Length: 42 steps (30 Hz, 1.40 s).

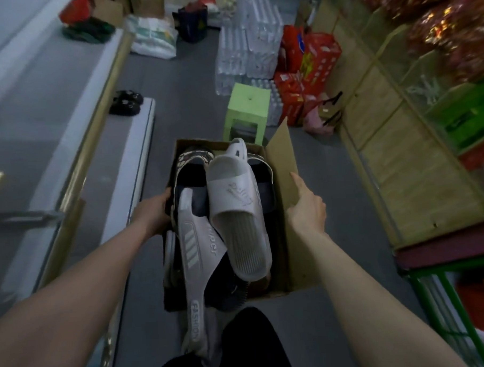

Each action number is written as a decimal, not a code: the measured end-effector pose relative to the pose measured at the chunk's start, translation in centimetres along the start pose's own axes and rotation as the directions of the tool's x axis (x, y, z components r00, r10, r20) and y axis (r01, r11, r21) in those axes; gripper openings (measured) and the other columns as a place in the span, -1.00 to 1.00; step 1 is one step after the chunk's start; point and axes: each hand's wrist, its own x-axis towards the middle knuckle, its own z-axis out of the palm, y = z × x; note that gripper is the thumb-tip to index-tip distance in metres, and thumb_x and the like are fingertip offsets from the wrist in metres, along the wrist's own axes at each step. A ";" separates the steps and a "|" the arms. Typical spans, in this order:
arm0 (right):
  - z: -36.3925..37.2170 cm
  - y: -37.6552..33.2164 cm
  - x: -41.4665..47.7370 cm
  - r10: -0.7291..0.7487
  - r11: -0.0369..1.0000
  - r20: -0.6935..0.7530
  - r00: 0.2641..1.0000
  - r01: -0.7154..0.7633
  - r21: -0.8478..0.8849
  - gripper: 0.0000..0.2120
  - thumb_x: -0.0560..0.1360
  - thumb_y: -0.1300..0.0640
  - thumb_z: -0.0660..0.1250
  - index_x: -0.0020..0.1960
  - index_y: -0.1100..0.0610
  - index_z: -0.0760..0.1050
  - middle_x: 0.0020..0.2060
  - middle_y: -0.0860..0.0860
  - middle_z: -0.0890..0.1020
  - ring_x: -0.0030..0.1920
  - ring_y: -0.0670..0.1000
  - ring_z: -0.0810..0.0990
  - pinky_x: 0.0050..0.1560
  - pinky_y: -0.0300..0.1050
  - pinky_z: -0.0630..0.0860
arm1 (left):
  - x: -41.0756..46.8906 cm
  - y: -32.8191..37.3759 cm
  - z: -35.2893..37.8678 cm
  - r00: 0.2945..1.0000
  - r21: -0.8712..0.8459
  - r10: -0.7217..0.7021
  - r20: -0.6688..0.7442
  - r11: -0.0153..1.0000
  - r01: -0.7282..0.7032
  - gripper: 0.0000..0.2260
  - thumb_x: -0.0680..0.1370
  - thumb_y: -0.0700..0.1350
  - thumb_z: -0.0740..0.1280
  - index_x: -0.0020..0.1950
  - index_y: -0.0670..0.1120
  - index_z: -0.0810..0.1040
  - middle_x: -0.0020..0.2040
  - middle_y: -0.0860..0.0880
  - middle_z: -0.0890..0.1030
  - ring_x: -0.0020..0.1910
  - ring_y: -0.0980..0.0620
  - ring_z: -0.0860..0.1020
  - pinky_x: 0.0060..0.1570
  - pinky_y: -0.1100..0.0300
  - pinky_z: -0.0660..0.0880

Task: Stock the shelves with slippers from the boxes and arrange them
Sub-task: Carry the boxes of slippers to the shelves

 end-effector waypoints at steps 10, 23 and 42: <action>1.3 -5.3 29.4 -0.005 1.000 0.028 1.000 0.005 -0.015 -0.21 0.48 0.29 0.29 0.54 -0.25 0.10 -0.04 0.11 0.63 -0.02 0.19 0.61 0.07 0.17 0.60 | 27.6 7.1 -4.4 1.000 0.000 -0.031 0.000 1.000 0.031 -0.39 0.42 0.05 0.40 0.44 0.23 0.27 0.23 -0.11 0.61 0.12 -0.20 0.59 -0.12 0.17 0.44; -0.1 -13.9 62.3 -0.011 0.999 -0.020 1.000 0.010 -0.038 -0.19 0.45 0.34 0.30 0.53 -0.25 0.13 0.01 0.10 0.66 -0.01 0.18 0.64 0.08 0.16 0.61 | 59.2 16.2 -11.5 0.999 -0.048 -0.019 -0.031 0.999 0.018 -0.34 0.43 0.00 0.41 0.49 0.12 0.26 0.26 -0.17 0.58 0.19 -0.22 0.55 0.09 0.07 0.52; 4.9 -18.0 93.0 0.147 0.987 -0.012 0.989 -0.148 -0.062 -0.20 0.50 0.27 0.31 0.53 -0.29 0.04 0.07 0.14 0.63 0.00 0.20 0.62 0.08 0.20 0.61 | 94.4 23.5 -13.6 0.993 0.055 -0.012 0.121 0.998 0.006 -0.25 0.44 0.02 0.37 0.55 0.21 0.06 0.28 -0.17 0.56 0.23 -0.26 0.51 0.14 0.03 0.46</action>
